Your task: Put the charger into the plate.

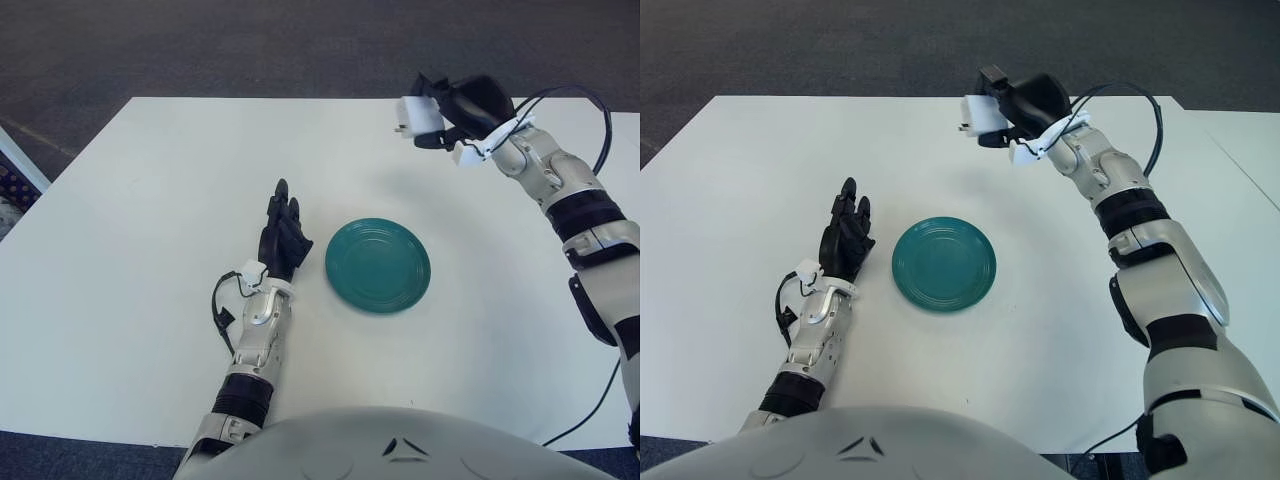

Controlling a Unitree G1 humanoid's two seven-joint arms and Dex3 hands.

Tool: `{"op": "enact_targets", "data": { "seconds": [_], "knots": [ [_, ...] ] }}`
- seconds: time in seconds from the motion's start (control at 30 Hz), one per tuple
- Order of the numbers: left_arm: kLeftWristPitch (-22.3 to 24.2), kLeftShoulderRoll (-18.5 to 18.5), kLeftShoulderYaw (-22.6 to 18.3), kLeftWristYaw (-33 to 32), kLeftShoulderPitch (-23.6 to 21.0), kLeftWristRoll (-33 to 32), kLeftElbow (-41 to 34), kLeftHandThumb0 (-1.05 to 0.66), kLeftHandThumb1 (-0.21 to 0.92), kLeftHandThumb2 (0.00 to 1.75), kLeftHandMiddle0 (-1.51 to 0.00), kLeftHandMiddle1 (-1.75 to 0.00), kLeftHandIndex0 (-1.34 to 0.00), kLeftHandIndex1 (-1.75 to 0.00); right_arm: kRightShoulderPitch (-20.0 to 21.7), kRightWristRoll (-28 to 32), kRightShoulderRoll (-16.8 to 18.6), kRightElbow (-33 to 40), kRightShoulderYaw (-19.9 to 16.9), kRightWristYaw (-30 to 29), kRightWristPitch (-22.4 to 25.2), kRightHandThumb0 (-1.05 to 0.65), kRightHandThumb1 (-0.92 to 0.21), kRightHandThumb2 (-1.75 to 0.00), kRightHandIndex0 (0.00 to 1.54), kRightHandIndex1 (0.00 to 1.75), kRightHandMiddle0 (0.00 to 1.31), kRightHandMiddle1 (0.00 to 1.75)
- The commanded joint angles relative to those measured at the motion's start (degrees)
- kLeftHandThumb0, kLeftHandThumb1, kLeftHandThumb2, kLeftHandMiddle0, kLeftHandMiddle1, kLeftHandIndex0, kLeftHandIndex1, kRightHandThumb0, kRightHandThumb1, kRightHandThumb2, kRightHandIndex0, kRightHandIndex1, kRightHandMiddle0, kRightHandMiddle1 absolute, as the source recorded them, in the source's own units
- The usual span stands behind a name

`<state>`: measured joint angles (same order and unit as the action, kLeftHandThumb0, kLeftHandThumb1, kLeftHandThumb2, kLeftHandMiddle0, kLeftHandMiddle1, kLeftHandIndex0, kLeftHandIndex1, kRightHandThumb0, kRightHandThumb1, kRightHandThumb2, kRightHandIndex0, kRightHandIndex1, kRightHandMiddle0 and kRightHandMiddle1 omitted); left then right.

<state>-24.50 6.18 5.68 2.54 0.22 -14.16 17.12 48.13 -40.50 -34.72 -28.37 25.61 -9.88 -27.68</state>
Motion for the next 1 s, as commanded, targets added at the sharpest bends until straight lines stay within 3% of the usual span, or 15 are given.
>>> {"op": "enact_targets", "data": {
  "seconds": [0.0, 0.27, 0.67, 0.97],
  "knots": [
    [-0.85, 0.21, -1.84, 1.49, -1.27, -0.25, 1.26, -1.05, 0.92, 1.09, -0.04, 0.0, -0.05, -0.1, -6.18, 0.43, 1.33, 6.16, 0.31, 3.64, 0.51, -0.51, -0.92, -0.72, 1.04, 1.75, 0.84, 1.75],
    [-1.36, 0.77, -3.27, 2.83, -1.04, 0.57, 1.32, -1.05, 0.92, 1.11, -0.01, 0.0, -0.04, -0.11, -7.14, -1.6, 2.86, 9.51, 1.62, 7.63, -3.33, -0.52, -0.92, -0.75, 1.07, 1.75, 0.86, 1.75],
    [3.21, 2.66, -3.32, -1.11, 1.31, 2.34, -3.08, -1.04, 0.92, 1.09, 0.0, 0.0, -0.01, -0.13, -9.68, -4.52, 2.87, 15.34, 3.78, 16.64, -5.57, -0.52, -0.92, -0.78, 1.07, 1.75, 0.75, 1.75],
    [4.66, 2.81, -3.36, 1.54, 2.08, -1.62, -4.55, -1.02, 0.92, 1.09, 0.0, 0.0, 0.0, -0.16, -13.26, -7.86, 3.39, 16.52, 6.94, 18.77, -8.02, -0.55, -0.92, -0.85, 1.04, 1.75, 0.69, 1.75]
  ]
}}
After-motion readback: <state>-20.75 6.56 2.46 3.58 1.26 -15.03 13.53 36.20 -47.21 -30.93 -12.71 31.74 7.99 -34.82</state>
